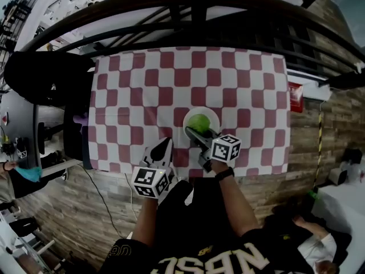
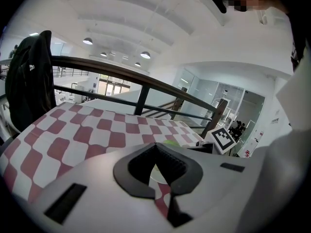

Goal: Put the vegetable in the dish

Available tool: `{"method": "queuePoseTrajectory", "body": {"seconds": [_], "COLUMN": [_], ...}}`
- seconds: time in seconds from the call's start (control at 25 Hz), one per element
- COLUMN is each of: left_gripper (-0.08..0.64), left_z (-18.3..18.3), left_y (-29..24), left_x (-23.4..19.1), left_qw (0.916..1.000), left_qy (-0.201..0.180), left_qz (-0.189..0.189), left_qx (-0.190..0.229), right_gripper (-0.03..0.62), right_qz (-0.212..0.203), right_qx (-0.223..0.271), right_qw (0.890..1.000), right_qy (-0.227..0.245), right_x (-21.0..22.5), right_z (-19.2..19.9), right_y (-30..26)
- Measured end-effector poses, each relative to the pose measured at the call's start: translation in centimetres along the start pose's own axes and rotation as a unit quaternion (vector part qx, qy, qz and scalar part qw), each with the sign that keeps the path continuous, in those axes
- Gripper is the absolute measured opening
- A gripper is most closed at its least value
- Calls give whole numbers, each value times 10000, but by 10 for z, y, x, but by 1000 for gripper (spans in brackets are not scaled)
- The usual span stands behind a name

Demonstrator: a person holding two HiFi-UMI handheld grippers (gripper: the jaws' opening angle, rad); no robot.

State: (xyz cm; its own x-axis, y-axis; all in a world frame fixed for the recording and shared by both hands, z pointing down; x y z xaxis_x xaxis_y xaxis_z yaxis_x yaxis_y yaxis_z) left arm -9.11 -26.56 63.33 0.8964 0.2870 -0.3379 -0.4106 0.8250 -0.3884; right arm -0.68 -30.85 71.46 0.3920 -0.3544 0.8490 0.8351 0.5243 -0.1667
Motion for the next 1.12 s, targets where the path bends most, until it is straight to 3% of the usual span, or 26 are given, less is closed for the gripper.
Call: {"method": "queuePoseTrajectory", "body": {"seconds": [0.24,0.4,0.48,0.64,0.76,0.96,1.12], "left_gripper": [18,18,18,18,18,18,18], "left_z": [4,7,10,13,14,16,16], "left_y": [-13,-18,-18,-15,-13,-9,-7], "left_x": [2,4,6,8,8,8,8], "left_qw": [9999,9998,9998,9997,9996,9995,9993], "left_qy": [-44,-28,-23,-7,11,14,28], "left_qz": [31,80,106,153,163,212,262], "left_qx": [-114,-160,-185,-215,-218,-245,-252], "right_gripper": [133,143,165,275,309,365,386], "right_qz": [-2,103,310,1041,1364,2094,2328], "right_qx": [58,-135,-354,-918,-1150,-1176,-1092], "right_qw": [9991,9988,9982,9903,9839,9692,9650], "right_qy": [-422,-461,-362,-10,94,552,523], "right_x": [8,11,16,36,38,46,53], "right_z": [3,5,9,18,21,17,15], "right_y": [-11,-8,-5,8,14,25,34]}}
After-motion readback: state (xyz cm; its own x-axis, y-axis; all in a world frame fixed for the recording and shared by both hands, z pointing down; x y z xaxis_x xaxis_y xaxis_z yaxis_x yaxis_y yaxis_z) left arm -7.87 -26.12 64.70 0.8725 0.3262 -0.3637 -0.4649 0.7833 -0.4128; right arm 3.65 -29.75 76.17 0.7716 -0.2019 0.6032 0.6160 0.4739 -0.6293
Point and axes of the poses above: the fingertips, and each gripper's own axes: y backward along the fingers, x to its right, z out of its underside, the point moved 2 cm from there along y, backward along the fingers, and after that the axes turned 7 degrees about x, right-handed, at the moved point
